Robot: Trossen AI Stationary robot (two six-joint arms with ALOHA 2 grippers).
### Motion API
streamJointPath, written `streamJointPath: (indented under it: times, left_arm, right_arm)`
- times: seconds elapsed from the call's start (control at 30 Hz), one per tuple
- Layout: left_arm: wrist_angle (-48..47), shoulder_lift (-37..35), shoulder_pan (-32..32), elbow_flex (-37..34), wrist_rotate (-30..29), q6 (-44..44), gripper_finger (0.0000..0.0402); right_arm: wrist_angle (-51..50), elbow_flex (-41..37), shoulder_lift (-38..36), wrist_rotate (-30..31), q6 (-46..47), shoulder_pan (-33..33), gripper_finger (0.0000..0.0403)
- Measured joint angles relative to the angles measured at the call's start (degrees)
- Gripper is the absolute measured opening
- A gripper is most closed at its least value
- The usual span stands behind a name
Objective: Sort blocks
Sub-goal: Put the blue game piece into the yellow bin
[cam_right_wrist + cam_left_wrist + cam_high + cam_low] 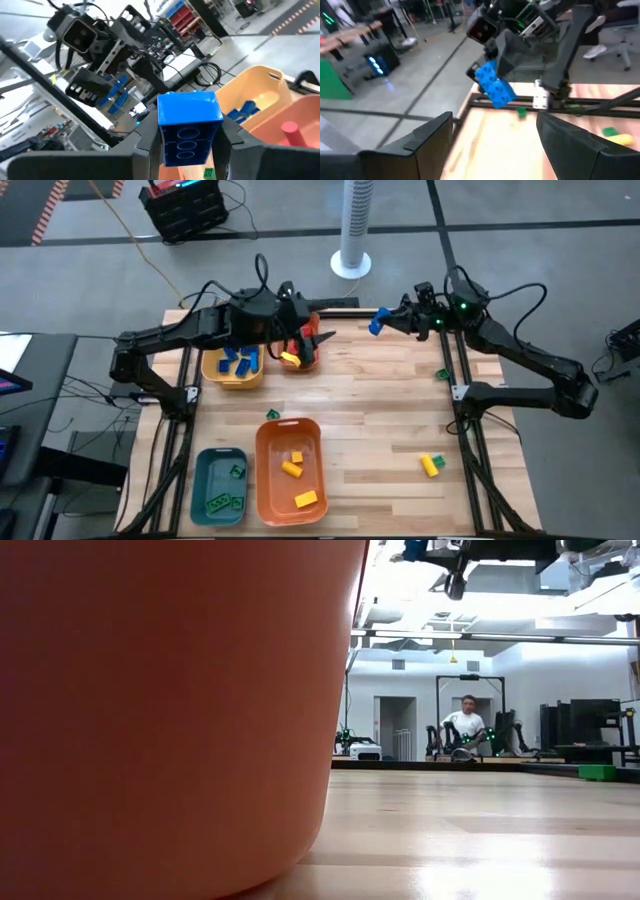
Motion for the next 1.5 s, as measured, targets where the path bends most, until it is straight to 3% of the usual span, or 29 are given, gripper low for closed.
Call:
streamJointPath:
  times: [0.4,0.6,0.97,1.3,1.5]
  left_arm:
    - [-1.06,-0.02,-6.41,0.0,-3.88,-9.11,0.0281]
    - [-1.65,3.51,-9.65,-0.02,-5.39,-16.06,0.0281]
    - [1.12,6.6,-14.04,-0.04,-7.42,-18.8,0.0281]
    - [0.59,6.51,-14.04,0.3,-6.56,-20.67,0.0281]
    - [-3.45,6.49,-13.37,0.42,-6.58,-17.26,0.0281]
  right_arm:
    - [8.85,-10.83,-0.13,-0.23,4.17,4.72,0.0118]
    - [13.79,-12.43,-0.21,0.0,6.34,8.63,0.0118]
    - [7.56,-12.5,-5.46,4.28,4.96,12.7,0.0118]
    - [6.17,-12.5,-6.6,7.42,4.13,17.47,0.0118]
    - [-0.47,-12.48,-6.54,9.56,0.62,18.48,0.0118]
